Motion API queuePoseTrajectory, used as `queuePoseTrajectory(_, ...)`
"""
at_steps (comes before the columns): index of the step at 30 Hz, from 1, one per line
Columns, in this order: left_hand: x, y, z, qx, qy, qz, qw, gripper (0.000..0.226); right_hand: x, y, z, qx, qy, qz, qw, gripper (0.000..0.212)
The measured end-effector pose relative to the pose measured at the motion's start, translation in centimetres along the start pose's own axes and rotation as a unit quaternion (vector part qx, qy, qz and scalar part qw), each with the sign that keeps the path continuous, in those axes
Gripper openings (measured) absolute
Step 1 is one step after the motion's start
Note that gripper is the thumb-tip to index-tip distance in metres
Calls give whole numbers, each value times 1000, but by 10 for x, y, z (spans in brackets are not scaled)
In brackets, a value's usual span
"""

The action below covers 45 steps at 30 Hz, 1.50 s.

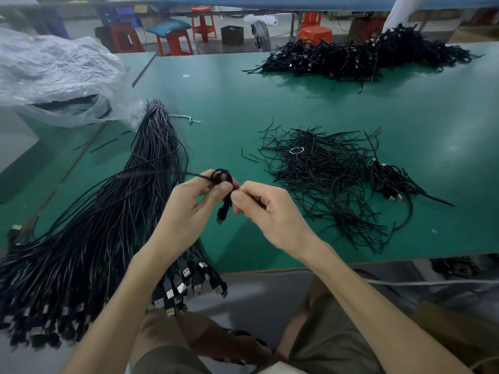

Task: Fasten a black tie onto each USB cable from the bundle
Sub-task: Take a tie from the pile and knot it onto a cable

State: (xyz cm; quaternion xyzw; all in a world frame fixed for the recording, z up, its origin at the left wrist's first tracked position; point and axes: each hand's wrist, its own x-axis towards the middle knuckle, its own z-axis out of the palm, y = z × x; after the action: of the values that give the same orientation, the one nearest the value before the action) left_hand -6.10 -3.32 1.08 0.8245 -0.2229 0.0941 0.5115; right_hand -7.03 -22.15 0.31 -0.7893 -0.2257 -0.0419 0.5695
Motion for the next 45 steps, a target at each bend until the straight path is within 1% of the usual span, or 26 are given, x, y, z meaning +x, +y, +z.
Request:
queuePoseTrajectory(2,1,1,4,56,15,-26,998,26,0,1,0,-7,8,-4,1000,32)
queuePoseTrajectory(5,5,3,4,69,2,-61,996,32,0,2,1,-37,3,-13,999,29)
queuePoseTrajectory(8,10,4,0,18,-45,-125,991,33,-1,6,0,-103,-19,-24,994,28)
queuePoseTrajectory(11,12,4,-2,-44,-67,-225,971,20,-1,10,0,-233,-47,-59,970,27)
queuePoseTrajectory(12,11,4,-1,-55,-65,-243,966,18,-2,11,0,-267,-46,-72,960,26)
queuePoseTrajectory(14,8,6,-1,-58,-62,-232,969,23,-4,12,0,-283,-30,-79,955,26)
queuePoseTrajectory(16,4,6,-4,-71,-71,-173,980,34,-4,12,-1,-225,-16,-44,973,27)
queuePoseTrajectory(18,1,6,-9,-91,-92,-103,986,48,-1,15,-3,-126,7,0,992,27)
queuePoseTrajectory(21,0,5,-14,-98,-134,-25,986,69,1,17,-3,-15,27,35,999,25)
queuePoseTrajectory(23,1,3,-16,-94,-149,-17,984,78,2,19,-2,40,31,55,997,24)
queuePoseTrajectory(26,-1,-1,-15,-108,-141,-23,984,86,3,21,-1,107,44,80,990,21)
queuePoseTrajectory(31,-2,-4,-12,-122,-119,-5,985,90,2,20,2,187,49,103,976,22)
queuePoseTrajectory(33,-3,-4,-13,-127,-109,-4,986,89,2,18,2,197,47,109,973,23)
queuePoseTrajectory(35,-5,-3,-12,-124,-102,-9,987,80,3,17,3,197,46,112,973,23)
queuePoseTrajectory(38,-8,-2,-8,-85,-97,-3,992,49,2,17,3,204,42,114,971,21)
queuePoseTrajectory(40,-7,0,-5,-66,-86,-23,994,37,2,18,3,195,40,106,974,20)
queuePoseTrajectory(42,-6,3,-2,-16,-70,-44,996,29,1,20,4,177,43,93,979,20)
queuePoseTrajectory(44,-5,6,-1,69,-50,-55,995,16,1,19,4,160,48,86,982,21)
queuePoseTrajectory(45,-4,6,-2,107,-38,-56,992,17,0,19,5,141,51,82,985,24)
